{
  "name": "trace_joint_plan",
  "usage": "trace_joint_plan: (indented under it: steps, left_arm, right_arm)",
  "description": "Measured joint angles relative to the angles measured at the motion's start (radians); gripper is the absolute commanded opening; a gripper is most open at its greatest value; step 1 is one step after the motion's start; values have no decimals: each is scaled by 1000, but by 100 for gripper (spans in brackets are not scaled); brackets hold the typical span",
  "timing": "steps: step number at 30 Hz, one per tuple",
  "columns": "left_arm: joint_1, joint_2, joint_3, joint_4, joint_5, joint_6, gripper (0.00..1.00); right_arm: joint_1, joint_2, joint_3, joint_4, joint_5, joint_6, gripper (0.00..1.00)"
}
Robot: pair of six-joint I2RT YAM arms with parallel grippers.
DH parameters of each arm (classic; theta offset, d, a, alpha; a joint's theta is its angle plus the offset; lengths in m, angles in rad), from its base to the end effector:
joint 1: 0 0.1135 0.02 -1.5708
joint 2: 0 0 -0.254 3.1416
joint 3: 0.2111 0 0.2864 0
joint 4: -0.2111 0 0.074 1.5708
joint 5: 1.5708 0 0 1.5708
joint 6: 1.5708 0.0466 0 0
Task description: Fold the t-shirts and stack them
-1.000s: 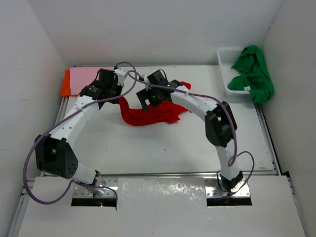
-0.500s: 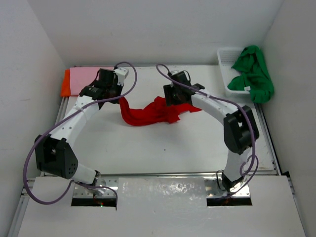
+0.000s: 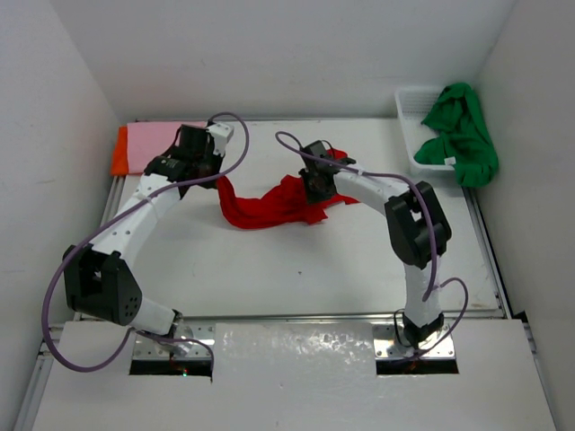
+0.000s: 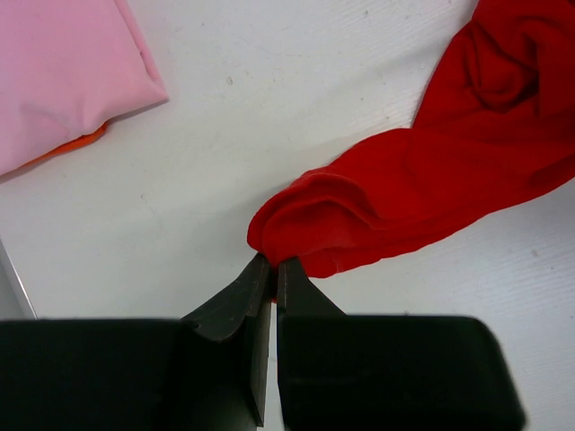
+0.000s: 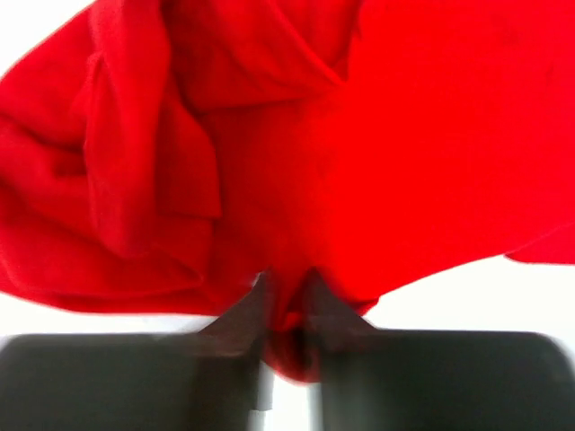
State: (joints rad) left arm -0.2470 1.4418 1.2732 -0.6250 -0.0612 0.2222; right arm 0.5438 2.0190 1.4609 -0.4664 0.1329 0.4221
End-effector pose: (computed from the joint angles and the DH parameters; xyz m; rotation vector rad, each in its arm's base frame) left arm 0.3478 -0.0848 0.2916 0.5205 2.3053 0.0603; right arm 0.3984 0.2337 0.1423 -0.1094 2.5899 0.1844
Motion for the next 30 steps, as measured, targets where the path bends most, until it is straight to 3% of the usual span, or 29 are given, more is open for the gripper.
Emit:
trace_joint_plan:
  steps: [1, 10, 14, 19, 21, 23, 25, 27, 30]
  left_arm:
    - [0, 0, 0, 0, 0, 0, 0]
    - [21, 0, 0, -1, -26, 11, 0]
    - [113, -9, -11, -16, -27, 45, 0]
    - [253, -42, -93, -75, 11, 103, 0]
    - [276, -42, -137, -95, 58, 110, 0]
    - [275, -14, -153, -116, 112, 105, 0]
    - [274, 74, -71, -198, 182, 85, 0]
    - [268, 274, 220, -252, 220, 67, 0]
    - [267, 610, 741, -236, 241, 14, 0]
  right_arm:
    - [0, 5, 5, -3, 3, -4, 0]
    - [-14, -37, -15, -16, 43, 0, 0]
    - [-88, -300, -249, -7, 20, -3, 0]
    - [-205, -761, -612, 12, -9, 11, 0]
    - [-199, -855, -719, 6, -46, 31, 0]
    - [-202, -838, -756, -11, -85, 35, 0]
    - [-238, -690, -652, -54, -133, 26, 0]
    - [-292, -464, -383, -134, -180, 13, 0]
    - [-390, -53, 171, -131, -270, 42, 0]
